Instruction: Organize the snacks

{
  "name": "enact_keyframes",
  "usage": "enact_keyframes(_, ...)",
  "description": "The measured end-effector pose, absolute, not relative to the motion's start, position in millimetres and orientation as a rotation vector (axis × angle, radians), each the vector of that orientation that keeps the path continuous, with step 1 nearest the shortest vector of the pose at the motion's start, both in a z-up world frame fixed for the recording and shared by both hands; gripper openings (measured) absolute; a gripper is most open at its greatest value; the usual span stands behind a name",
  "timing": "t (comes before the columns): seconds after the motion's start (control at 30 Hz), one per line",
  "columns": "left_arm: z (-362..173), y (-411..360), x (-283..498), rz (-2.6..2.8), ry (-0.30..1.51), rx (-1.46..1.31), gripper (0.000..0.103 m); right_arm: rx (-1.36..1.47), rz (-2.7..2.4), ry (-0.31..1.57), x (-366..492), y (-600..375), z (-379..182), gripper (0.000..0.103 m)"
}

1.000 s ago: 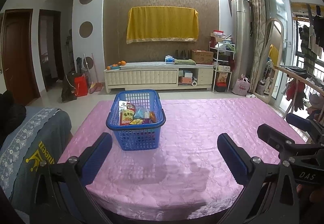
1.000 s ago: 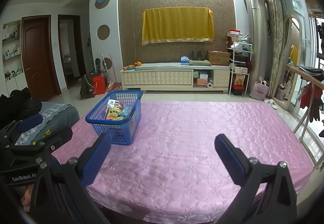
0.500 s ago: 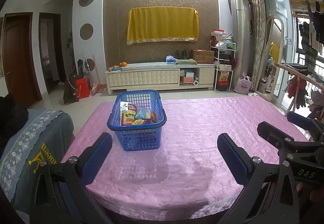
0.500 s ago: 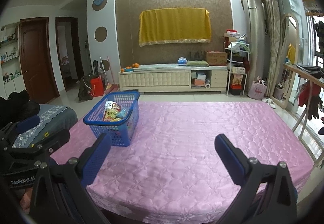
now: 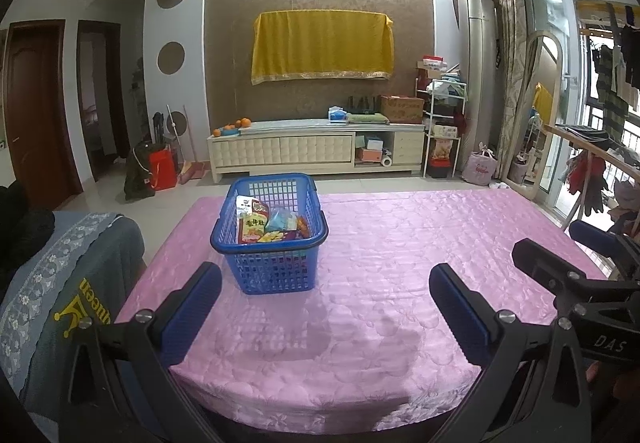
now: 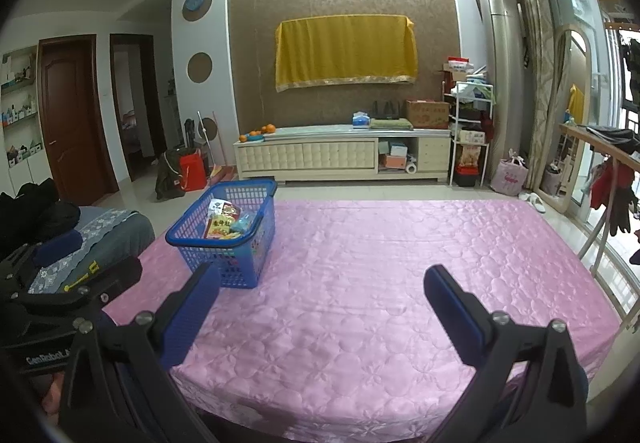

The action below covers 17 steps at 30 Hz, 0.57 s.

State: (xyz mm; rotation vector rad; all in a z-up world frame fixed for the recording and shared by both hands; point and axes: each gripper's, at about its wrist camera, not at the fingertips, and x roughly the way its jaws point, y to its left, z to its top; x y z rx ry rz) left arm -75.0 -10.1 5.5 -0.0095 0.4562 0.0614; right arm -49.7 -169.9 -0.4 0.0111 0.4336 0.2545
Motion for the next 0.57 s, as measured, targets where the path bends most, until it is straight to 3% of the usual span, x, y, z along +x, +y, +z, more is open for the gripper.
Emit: enact_keyframes(0.57,6.9,-8.7,-77.6,0.063,0.454,-0.01,0.103,0.016,0.259,0.435,-50.1,-170.1,-1.1,0.103)
